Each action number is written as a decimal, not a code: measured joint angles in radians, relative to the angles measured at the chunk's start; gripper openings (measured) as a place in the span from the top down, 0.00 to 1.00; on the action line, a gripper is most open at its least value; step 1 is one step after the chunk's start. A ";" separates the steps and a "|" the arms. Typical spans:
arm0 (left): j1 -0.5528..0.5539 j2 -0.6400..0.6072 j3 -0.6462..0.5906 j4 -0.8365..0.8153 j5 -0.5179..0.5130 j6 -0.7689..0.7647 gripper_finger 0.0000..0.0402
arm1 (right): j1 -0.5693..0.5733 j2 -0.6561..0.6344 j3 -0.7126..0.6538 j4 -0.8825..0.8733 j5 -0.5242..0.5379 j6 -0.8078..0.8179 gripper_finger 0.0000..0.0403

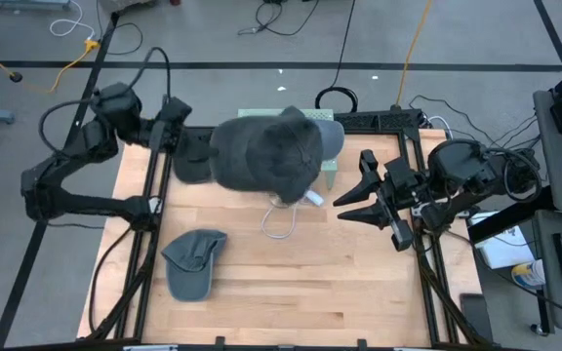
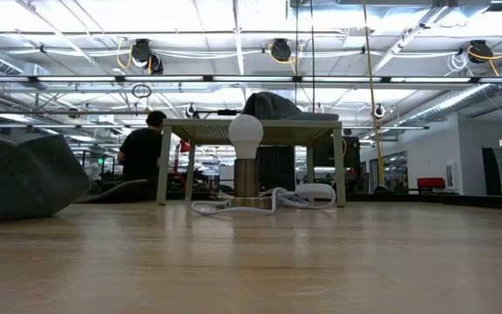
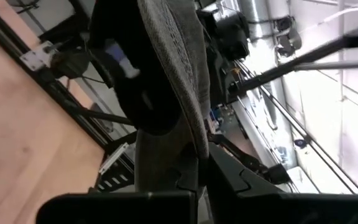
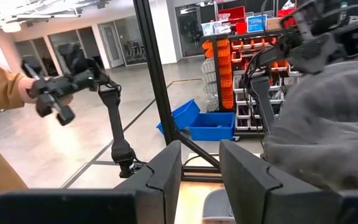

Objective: Pick & Place hat
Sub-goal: Put the right black cap on the shelf

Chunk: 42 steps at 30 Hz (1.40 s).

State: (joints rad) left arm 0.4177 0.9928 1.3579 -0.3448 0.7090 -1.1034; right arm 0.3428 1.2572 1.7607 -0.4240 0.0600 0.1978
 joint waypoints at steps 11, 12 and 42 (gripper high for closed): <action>0.430 0.052 0.000 -0.003 0.373 -0.005 0.98 | 0.000 0.000 0.000 0.000 0.000 0.000 0.75; 0.455 0.062 0.000 -0.003 0.391 -0.005 0.98 | 0.000 0.000 0.000 0.000 0.000 0.000 0.75; 0.617 -0.093 0.000 -0.144 0.484 0.016 0.98 | -0.199 0.115 0.000 -0.008 0.541 -0.135 0.75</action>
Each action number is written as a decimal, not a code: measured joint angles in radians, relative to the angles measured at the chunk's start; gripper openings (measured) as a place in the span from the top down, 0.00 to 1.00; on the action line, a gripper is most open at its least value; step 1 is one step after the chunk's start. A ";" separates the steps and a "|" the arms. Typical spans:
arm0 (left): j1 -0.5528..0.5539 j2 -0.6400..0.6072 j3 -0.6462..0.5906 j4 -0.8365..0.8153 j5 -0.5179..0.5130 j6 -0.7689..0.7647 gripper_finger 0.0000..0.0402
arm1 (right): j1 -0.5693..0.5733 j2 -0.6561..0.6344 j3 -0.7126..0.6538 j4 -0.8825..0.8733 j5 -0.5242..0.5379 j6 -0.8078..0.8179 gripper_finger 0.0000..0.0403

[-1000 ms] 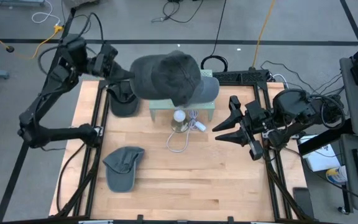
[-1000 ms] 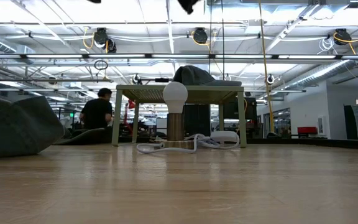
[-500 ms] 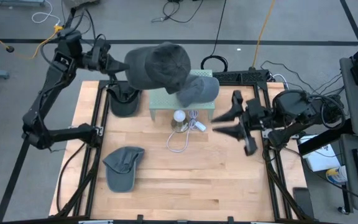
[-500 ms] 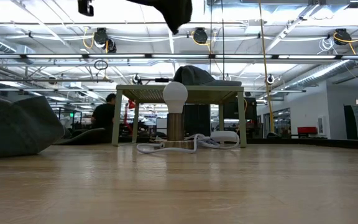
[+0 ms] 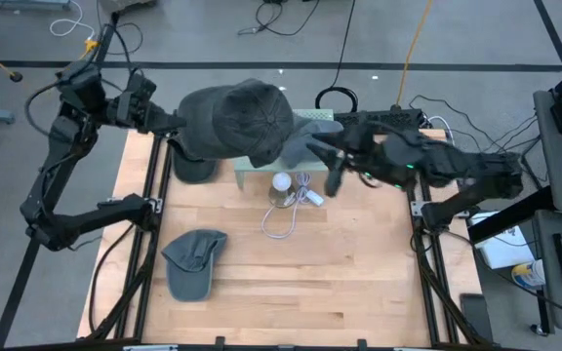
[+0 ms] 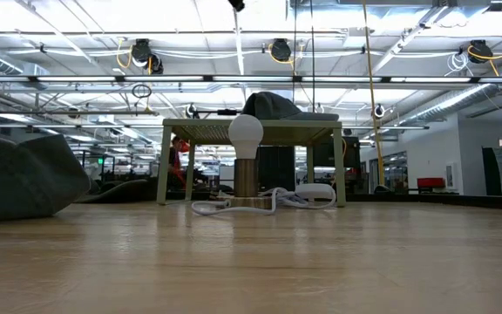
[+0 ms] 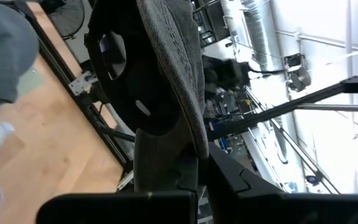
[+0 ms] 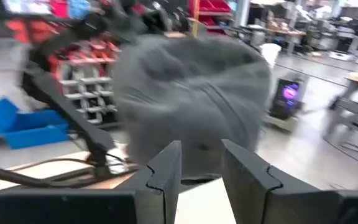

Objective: Pick & Place hat
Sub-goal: Put the right black cap on the shelf

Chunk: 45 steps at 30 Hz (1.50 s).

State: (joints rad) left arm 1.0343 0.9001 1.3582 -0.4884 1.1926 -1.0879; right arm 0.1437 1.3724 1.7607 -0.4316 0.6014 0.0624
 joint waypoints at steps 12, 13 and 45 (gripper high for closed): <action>-0.161 -0.027 0.000 0.053 -0.146 -0.070 0.98 | -0.152 0.151 0.000 0.284 -0.334 -0.100 0.75; -0.179 -0.024 0.000 0.059 -0.158 -0.070 0.98 | -0.158 0.161 0.000 0.318 -0.359 -0.109 0.75; -0.617 0.221 0.000 0.582 -0.445 -0.039 0.98 | -0.173 0.171 -0.001 0.860 -0.716 -0.139 0.75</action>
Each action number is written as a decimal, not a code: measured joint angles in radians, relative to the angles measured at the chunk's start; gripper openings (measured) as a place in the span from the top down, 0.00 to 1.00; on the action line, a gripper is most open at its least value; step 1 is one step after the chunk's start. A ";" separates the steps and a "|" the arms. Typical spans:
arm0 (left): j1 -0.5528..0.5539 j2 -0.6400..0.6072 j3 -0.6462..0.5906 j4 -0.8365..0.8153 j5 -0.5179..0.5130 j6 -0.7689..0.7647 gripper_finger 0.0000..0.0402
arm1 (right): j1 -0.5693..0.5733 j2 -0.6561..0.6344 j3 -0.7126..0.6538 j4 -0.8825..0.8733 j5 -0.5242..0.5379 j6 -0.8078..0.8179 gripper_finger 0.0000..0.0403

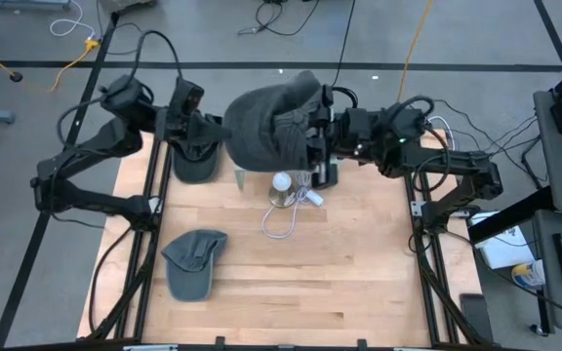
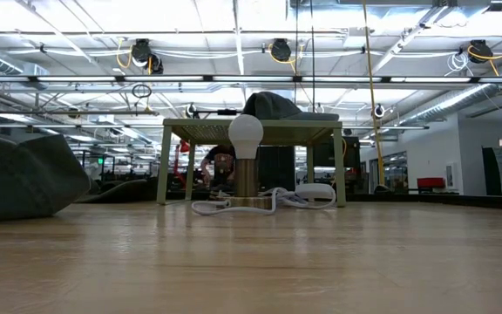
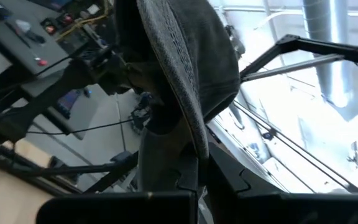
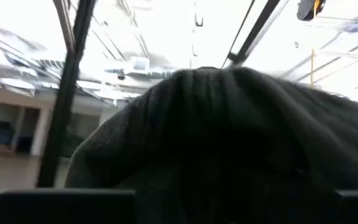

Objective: Pick & Place hat
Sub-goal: Put the right black cap on the shelf

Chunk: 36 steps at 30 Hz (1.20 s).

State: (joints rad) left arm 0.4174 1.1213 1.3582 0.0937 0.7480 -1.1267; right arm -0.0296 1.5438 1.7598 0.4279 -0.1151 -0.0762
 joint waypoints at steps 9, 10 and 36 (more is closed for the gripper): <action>-0.027 0.060 -0.001 0.159 0.029 0.038 0.98 | 0.002 -0.033 0.000 0.082 -0.075 0.153 0.75; -0.027 0.064 -0.006 0.183 0.037 0.046 0.98 | 0.004 -0.034 0.000 0.082 -0.074 0.155 0.75; -0.061 0.073 -0.515 1.032 -0.128 -0.148 0.98 | -0.008 0.039 0.002 0.032 0.011 0.123 0.75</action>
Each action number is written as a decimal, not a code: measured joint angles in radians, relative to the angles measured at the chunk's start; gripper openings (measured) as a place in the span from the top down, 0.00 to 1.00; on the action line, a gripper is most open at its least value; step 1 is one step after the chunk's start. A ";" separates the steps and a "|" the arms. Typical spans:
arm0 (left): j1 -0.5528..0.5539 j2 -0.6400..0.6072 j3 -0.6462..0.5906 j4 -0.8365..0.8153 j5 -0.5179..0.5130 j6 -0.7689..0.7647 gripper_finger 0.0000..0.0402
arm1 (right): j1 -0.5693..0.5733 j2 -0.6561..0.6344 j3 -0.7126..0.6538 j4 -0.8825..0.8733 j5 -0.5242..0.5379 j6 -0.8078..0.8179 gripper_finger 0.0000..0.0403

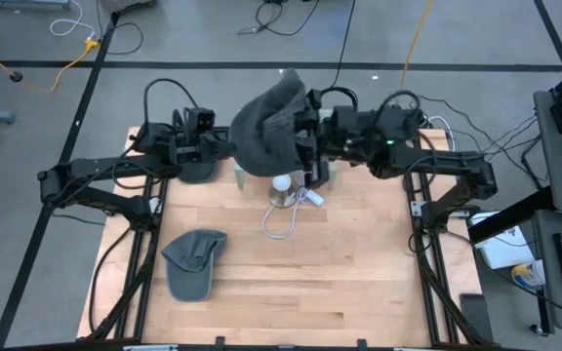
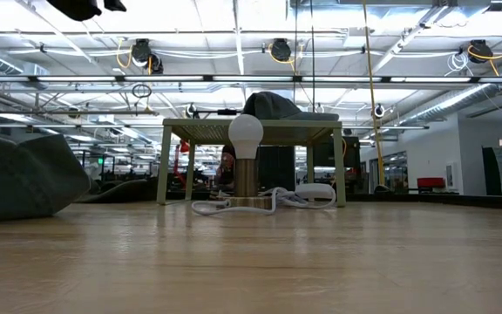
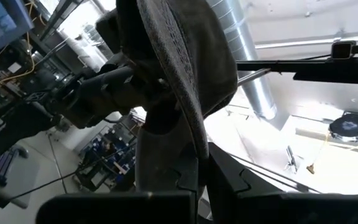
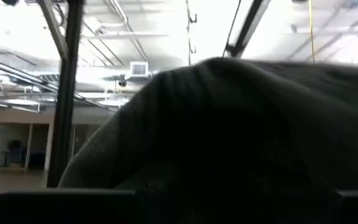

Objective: Pick & Place hat
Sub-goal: Put the right black cap on the shelf

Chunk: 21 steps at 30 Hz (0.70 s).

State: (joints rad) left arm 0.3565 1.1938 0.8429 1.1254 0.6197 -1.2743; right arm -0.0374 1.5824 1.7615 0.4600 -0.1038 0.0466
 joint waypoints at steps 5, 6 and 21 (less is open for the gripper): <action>-0.003 -0.001 0.000 -0.001 0.005 -0.001 0.98 | -0.008 0.042 -0.001 0.089 -0.001 0.004 0.75; -0.003 -0.001 0.000 0.000 0.006 -0.003 0.98 | -0.008 0.043 -0.001 0.097 -0.001 -0.006 0.75; -0.006 -0.003 0.000 0.146 -0.013 -0.030 0.98 | -0.007 -0.130 -0.001 -0.226 0.154 -0.137 0.65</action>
State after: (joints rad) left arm 0.3509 1.1908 0.8433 1.2715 0.6071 -1.3039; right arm -0.0448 1.4520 1.7603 0.2338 0.0499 -0.0906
